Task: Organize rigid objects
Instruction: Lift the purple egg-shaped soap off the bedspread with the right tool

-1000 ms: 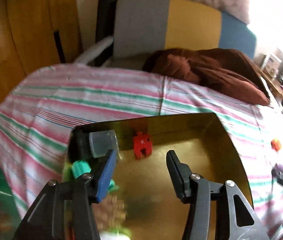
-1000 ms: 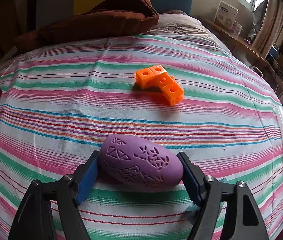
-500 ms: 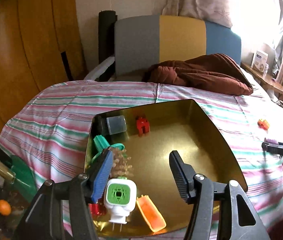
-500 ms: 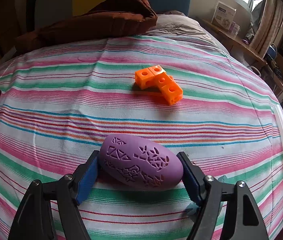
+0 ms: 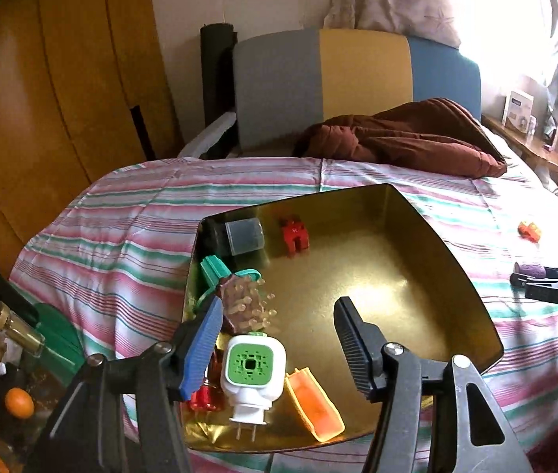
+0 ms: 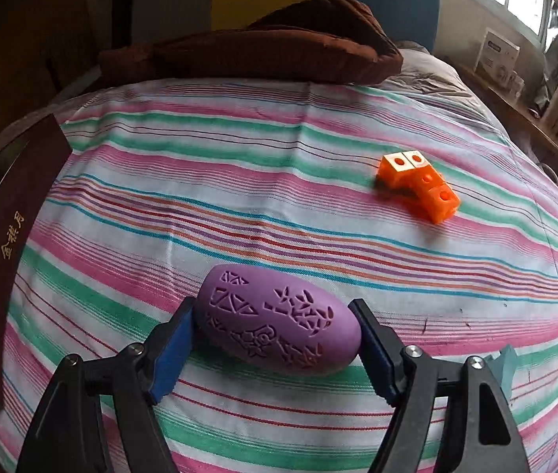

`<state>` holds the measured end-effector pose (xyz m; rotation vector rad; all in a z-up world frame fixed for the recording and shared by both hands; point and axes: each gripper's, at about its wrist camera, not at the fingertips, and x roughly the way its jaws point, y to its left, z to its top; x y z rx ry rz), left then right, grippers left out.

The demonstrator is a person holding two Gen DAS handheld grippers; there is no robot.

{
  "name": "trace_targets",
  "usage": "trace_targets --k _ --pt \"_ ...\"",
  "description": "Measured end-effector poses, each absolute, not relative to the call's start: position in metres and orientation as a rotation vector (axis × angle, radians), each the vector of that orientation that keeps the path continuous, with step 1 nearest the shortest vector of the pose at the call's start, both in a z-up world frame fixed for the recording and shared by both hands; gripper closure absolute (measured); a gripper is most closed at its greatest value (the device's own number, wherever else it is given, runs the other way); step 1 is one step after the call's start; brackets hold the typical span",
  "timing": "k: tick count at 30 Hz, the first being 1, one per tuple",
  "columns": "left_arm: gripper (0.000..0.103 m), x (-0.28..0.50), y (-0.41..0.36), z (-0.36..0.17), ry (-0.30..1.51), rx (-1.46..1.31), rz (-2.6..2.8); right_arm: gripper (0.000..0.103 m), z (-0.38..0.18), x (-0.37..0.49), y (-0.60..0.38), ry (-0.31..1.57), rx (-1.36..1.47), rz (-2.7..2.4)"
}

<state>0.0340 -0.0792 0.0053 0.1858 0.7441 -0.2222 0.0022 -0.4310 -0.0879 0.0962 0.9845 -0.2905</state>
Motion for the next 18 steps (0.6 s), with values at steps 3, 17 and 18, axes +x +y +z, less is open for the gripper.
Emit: trace_targets --k 3,17,18 --pt "0.043 0.032 -0.081 0.004 0.741 0.206 -0.219 0.026 -0.089 0.002 -0.431 0.981 0.094 -0.29" --pt "0.043 0.022 -0.079 0.002 0.746 0.226 -0.216 0.026 -0.089 0.002 -0.432 0.984 0.093 -0.284" --pt "0.043 0.021 -0.08 0.002 0.749 0.226 -0.22 0.026 -0.089 0.002 -0.432 0.986 0.094 -0.283"
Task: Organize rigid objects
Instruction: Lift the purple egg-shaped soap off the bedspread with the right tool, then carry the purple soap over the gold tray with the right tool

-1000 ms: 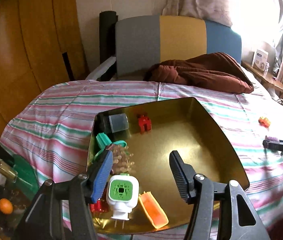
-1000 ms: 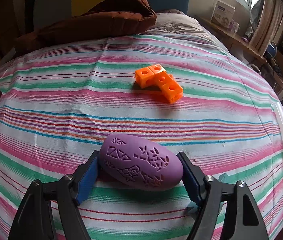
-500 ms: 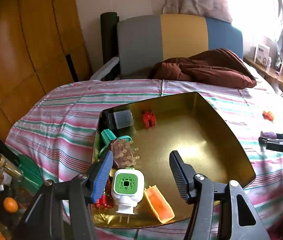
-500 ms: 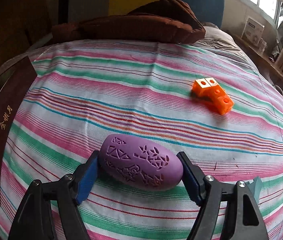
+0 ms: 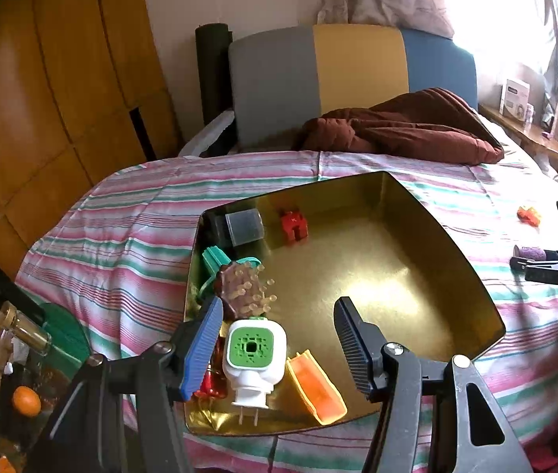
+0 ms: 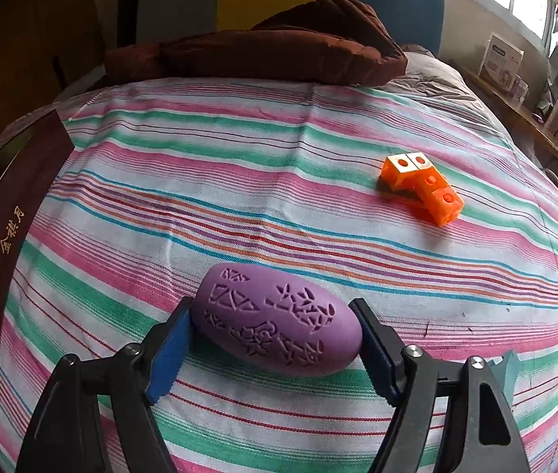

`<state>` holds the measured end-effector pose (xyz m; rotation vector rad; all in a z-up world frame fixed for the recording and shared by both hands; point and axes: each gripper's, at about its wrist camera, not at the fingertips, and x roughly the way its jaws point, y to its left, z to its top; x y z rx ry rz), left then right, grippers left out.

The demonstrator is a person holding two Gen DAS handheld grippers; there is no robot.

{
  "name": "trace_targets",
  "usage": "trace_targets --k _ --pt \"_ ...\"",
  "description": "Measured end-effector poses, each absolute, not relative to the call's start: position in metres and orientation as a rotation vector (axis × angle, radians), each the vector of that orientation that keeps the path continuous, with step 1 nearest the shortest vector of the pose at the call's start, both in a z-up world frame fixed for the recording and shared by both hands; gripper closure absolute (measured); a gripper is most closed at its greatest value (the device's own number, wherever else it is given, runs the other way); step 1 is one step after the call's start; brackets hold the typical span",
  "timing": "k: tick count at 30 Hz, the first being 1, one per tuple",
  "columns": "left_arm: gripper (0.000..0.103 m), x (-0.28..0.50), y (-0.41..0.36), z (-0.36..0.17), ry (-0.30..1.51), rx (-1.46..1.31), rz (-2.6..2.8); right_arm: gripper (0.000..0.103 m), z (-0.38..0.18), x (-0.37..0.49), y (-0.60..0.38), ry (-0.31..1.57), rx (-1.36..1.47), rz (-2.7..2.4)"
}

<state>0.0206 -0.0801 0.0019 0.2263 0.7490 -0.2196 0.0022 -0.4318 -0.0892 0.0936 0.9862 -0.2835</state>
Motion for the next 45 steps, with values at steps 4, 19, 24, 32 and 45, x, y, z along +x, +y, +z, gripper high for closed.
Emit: trace_targets --k 4,19,24,32,45 --pt "0.043 0.015 -0.085 0.001 0.751 0.236 -0.228 0.026 -0.089 0.001 -0.431 0.982 0.085 -0.283" --pt "0.043 0.0 -0.098 -0.009 0.766 0.279 -0.275 0.026 -0.089 0.0 -0.429 0.981 0.07 -0.297" --pt "0.043 -0.001 -0.09 -0.008 0.764 0.263 -0.28 0.027 -0.09 -0.001 -0.425 0.993 0.049 -0.307" --pt "0.043 0.001 -0.069 -0.01 0.77 0.21 -0.272 0.026 -0.084 0.007 -0.413 1.054 -0.019 -0.379" --pt "0.043 0.009 -0.019 -0.019 0.776 0.102 -0.204 0.026 -0.002 0.021 -0.332 0.918 0.065 -0.25"
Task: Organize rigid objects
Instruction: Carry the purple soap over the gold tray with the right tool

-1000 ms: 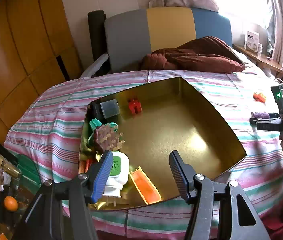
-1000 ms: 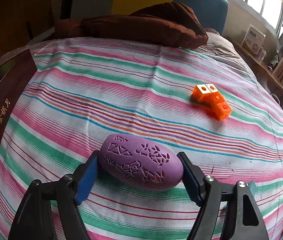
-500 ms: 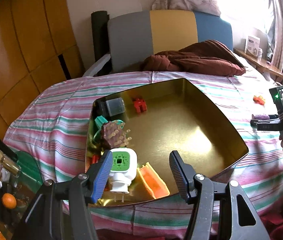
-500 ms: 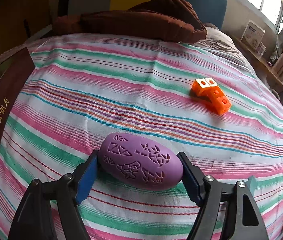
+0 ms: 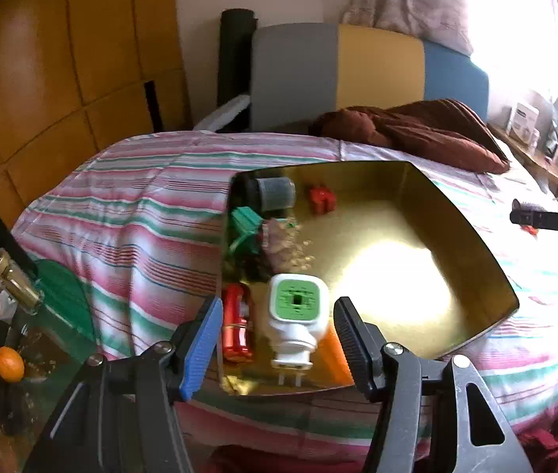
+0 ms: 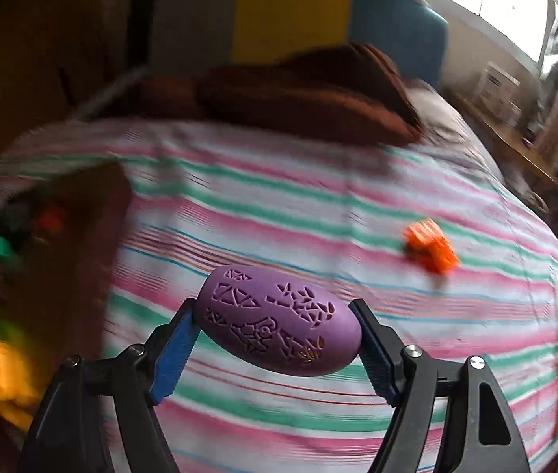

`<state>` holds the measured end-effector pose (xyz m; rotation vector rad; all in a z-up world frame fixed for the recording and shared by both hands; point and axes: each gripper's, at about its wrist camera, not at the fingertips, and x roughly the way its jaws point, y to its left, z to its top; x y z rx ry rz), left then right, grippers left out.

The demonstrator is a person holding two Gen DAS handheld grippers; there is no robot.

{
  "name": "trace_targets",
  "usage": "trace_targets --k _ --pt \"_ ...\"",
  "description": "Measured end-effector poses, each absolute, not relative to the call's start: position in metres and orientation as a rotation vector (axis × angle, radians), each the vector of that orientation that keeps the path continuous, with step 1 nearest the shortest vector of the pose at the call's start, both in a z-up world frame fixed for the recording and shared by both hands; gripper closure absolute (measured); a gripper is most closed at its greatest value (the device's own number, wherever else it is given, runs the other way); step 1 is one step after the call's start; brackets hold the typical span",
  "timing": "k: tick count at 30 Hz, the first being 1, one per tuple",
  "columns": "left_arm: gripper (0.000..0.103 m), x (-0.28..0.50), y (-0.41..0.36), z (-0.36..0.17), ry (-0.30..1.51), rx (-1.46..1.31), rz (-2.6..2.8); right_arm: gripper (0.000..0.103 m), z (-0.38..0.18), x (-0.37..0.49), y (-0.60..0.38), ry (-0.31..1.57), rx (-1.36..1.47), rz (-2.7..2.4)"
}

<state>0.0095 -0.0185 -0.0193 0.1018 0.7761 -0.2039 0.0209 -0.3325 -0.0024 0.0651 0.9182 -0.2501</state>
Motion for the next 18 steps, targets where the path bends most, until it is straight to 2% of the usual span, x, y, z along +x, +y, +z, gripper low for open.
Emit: trace_targets --k 10,18 --pt "0.044 0.013 0.014 -0.024 0.791 0.051 -0.133 0.026 0.016 0.072 -0.205 0.944 0.03 0.083" --pt "0.044 0.017 0.035 -0.03 0.805 0.013 -0.094 0.026 -0.019 0.134 -0.158 1.063 0.014 0.09"
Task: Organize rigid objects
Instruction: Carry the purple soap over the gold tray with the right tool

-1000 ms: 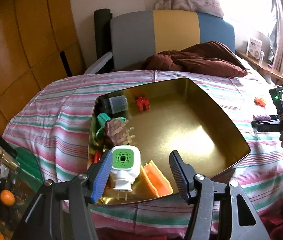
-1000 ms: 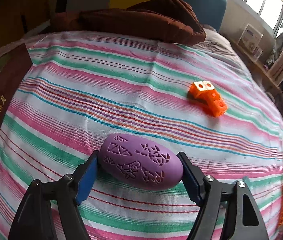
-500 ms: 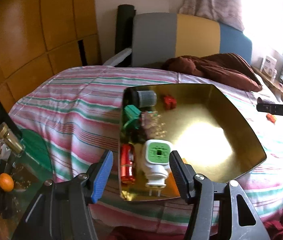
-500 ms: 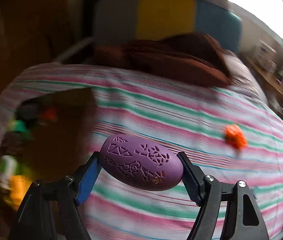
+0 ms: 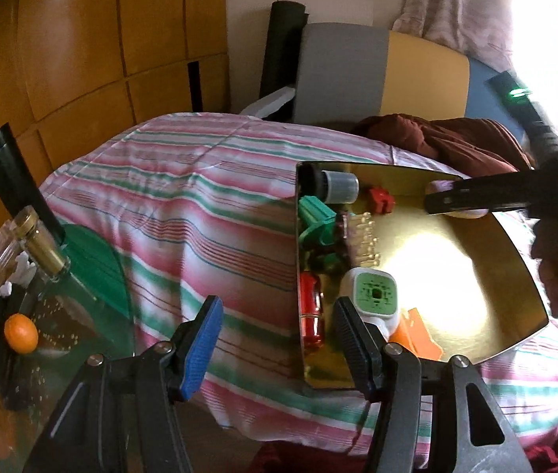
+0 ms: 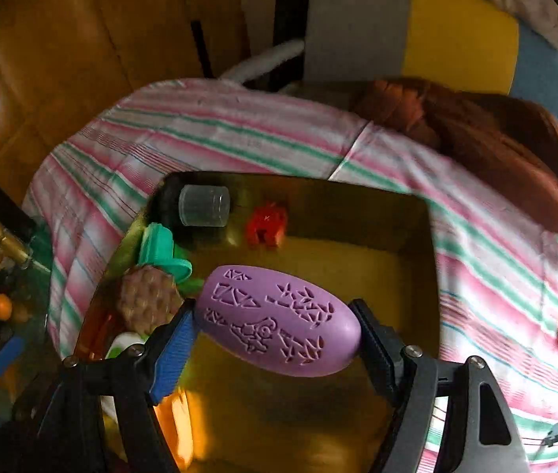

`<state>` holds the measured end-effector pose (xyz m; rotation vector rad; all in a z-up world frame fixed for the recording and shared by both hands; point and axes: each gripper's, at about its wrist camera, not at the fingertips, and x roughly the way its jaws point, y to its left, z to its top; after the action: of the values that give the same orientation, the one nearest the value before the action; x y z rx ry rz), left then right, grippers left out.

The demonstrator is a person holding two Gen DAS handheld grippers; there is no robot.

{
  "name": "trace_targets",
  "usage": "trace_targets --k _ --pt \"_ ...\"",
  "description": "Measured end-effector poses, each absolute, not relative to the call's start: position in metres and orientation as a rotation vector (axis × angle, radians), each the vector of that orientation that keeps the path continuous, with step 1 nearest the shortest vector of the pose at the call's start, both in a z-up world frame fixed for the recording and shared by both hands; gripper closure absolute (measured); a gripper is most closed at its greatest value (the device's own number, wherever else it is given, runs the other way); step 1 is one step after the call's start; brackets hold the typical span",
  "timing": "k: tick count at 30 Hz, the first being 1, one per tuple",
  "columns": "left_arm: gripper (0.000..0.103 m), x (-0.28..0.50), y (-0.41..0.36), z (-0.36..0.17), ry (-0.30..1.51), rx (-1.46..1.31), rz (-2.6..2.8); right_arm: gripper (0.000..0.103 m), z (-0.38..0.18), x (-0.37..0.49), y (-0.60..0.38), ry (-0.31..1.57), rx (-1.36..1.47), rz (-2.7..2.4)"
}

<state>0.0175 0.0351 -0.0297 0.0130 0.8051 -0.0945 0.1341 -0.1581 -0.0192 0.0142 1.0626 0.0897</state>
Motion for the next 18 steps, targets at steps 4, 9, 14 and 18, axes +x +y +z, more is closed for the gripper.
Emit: trace_targets --k 4,9,14,18 --pt "0.044 0.02 0.039 -0.035 0.818 0.005 -0.091 0.026 -0.048 0.161 -0.148 1.142 0.042 0.049" --pt "0.044 0.022 0.04 -0.042 0.838 -0.004 -0.091 0.026 -0.068 0.185 -0.147 1.191 0.178 0.048" --pt "0.044 0.022 0.038 -0.044 0.841 -0.004 -0.095 0.026 -0.078 0.194 -0.151 1.206 0.316 0.069" --pt "0.044 0.022 0.034 -0.044 0.843 0.0 -0.101 0.026 -0.067 0.187 -0.153 1.178 0.351 0.121"
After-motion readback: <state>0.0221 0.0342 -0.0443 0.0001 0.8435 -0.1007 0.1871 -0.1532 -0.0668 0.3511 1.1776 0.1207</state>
